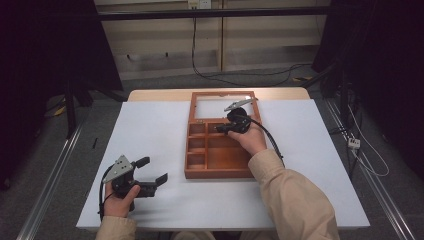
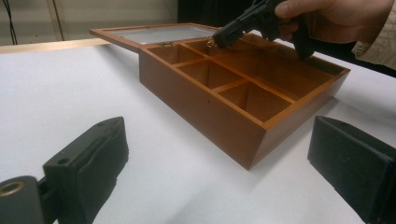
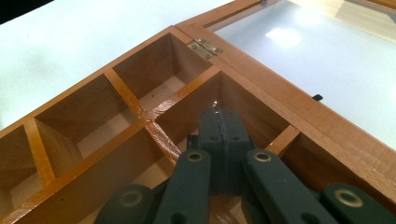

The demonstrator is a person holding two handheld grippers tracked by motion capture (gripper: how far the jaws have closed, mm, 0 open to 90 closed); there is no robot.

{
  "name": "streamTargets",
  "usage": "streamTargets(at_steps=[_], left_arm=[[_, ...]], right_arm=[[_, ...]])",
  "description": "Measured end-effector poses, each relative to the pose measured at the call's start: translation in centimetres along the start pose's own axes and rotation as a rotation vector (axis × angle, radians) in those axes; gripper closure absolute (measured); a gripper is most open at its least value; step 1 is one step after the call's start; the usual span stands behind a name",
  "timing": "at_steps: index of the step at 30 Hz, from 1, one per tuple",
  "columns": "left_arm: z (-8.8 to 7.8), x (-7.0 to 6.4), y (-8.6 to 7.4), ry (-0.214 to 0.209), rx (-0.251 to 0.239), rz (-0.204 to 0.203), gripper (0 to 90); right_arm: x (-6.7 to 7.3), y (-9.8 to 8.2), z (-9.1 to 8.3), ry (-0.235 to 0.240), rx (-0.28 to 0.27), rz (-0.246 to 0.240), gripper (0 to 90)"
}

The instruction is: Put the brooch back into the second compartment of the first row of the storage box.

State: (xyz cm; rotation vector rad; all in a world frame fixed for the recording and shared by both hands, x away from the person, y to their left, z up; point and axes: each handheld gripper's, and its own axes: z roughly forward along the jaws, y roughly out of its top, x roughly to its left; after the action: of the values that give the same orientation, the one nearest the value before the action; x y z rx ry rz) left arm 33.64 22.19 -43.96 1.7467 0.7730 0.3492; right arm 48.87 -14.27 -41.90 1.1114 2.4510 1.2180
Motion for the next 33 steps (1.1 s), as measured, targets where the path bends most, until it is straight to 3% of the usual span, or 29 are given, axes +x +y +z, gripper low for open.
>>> streamTargets(at_steps=[22,33], left_arm=[[0.03,-0.01,-0.01,-0.002,0.001,-0.002,4.8],[0.02,-0.01,0.0,0.001,0.001,0.0,4.8]], right_arm=[[-0.11,-0.05,0.07,-0.016,0.011,0.016,89.6],[-0.06,-0.02,-0.23,-0.034,0.001,0.028,75.6]])
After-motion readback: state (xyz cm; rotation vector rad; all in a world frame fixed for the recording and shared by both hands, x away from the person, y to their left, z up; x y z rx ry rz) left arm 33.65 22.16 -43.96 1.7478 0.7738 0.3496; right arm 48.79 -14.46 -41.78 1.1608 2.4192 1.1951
